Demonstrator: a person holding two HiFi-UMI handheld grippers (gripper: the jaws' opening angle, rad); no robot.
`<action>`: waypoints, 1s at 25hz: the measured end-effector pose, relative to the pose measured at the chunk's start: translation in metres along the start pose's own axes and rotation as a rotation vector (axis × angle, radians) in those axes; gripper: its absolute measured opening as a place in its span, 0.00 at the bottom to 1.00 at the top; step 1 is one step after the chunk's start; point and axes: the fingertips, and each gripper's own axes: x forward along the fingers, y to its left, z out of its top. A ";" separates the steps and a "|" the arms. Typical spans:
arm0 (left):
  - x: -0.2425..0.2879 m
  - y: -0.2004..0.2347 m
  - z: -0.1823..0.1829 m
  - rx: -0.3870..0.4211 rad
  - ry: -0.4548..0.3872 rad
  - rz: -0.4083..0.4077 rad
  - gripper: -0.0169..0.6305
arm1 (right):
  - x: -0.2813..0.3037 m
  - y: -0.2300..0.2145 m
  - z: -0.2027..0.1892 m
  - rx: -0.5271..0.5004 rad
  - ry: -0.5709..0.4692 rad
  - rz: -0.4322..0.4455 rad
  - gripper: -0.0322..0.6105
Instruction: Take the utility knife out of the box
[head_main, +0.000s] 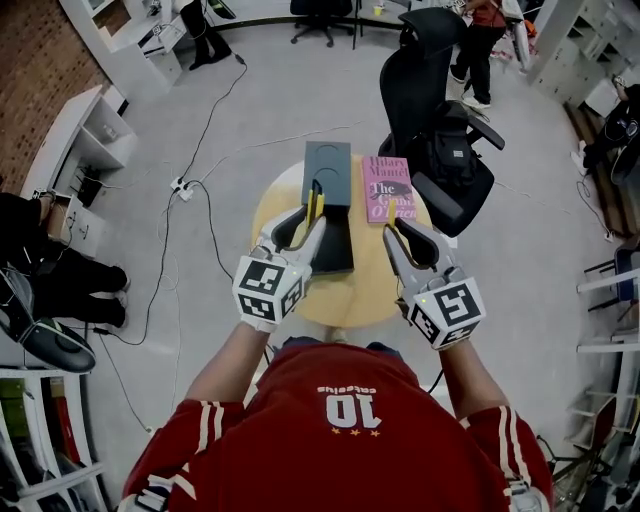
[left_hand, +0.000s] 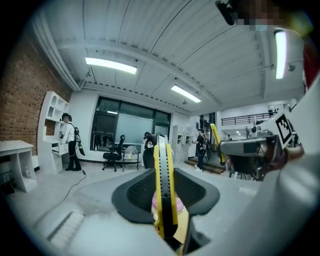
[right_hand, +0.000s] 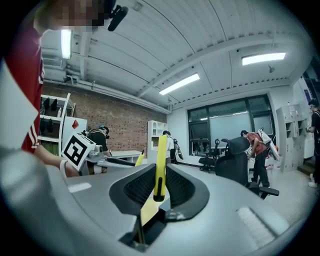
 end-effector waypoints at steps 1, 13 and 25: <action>-0.007 0.001 0.006 0.017 -0.018 -0.006 0.22 | 0.000 0.003 0.004 0.011 -0.007 -0.010 0.14; -0.071 0.000 0.072 0.087 -0.178 -0.077 0.22 | -0.019 0.036 0.048 0.055 -0.095 -0.154 0.14; -0.107 0.001 0.076 0.098 -0.208 -0.129 0.22 | -0.052 0.053 0.055 0.092 -0.164 -0.302 0.14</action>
